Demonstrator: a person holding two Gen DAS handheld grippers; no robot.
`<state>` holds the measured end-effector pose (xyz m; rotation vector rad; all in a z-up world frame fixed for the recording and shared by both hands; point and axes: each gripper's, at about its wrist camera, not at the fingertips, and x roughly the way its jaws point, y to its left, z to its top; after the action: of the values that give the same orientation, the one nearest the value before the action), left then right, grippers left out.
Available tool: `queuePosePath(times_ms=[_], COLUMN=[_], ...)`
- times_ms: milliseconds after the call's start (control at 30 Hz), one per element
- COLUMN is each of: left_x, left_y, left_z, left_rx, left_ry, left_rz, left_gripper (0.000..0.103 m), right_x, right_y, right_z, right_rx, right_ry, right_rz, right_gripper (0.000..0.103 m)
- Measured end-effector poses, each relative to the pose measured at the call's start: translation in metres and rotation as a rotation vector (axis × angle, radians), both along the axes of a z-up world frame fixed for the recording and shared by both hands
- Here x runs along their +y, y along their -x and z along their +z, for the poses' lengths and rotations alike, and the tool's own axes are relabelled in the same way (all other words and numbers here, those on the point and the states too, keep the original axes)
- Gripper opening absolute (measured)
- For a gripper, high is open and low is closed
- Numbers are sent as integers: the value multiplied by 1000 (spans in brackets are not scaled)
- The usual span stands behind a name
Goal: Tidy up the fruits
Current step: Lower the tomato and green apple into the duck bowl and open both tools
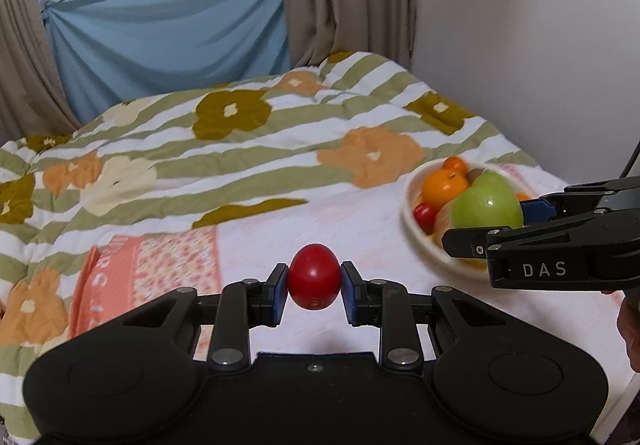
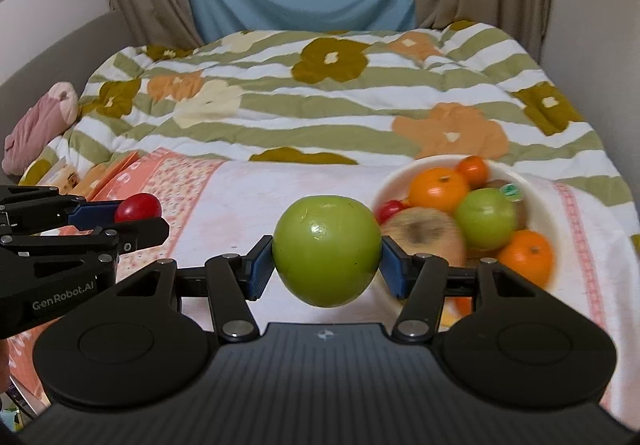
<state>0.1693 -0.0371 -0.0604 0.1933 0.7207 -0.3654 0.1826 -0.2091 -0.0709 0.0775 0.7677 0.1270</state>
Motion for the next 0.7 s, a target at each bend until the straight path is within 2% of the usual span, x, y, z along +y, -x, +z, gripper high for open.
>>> queuePosePath(times_ms=[333, 700], left_x=[-68, -149], left_y=[4, -2], left_z=[9, -10], left_rx=[-17, -4], left_ry=[22, 10], left_rz=[-7, -16], left_gripper=[31, 31], right_x=[-78, -152], right_y=[6, -8], right_z=[9, -8], right_rx=[-14, 5], right_ry=[20, 34], right_rz=[-14, 14], right_gripper=[71, 71])
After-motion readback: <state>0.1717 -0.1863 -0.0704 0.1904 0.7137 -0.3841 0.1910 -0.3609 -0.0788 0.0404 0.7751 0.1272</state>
